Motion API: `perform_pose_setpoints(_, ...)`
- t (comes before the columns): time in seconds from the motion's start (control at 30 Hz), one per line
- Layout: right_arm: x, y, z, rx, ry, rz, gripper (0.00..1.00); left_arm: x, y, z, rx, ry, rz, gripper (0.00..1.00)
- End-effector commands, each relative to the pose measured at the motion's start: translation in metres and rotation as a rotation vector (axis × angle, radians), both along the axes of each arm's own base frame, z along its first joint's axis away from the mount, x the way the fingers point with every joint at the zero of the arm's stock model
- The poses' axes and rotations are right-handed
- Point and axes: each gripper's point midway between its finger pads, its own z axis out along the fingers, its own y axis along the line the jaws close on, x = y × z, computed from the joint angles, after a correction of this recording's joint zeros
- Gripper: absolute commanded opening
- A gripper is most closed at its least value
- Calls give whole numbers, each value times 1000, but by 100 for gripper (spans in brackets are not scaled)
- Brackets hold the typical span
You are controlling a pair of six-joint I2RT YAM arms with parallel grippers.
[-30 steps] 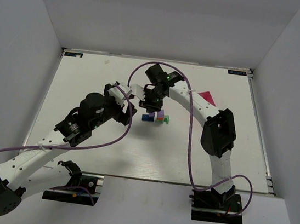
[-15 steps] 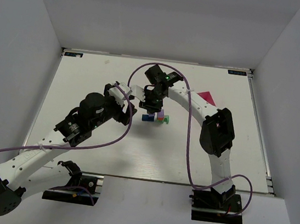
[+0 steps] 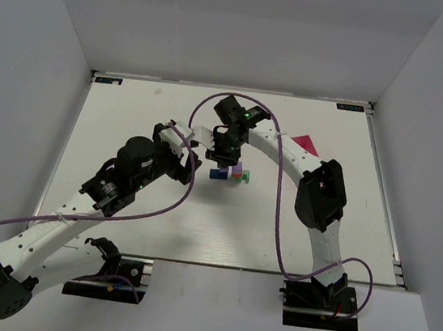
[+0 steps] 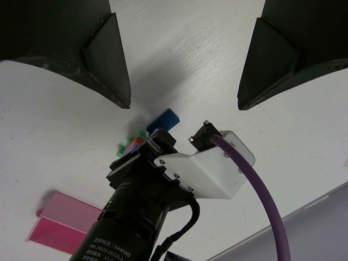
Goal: Build the wood block tower
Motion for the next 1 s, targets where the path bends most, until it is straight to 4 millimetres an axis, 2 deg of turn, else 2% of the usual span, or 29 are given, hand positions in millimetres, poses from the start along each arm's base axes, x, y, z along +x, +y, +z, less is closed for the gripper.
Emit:
perform_pose_setpoints(0.0,3,-2,3,2,-4,-5,4,-3,1,6,-14,-19,-13,89)
perform_pose_setpoints(0.97,5,-6,-1,11,17,-28,6,-3,1,6,-14,-19,-13,89)
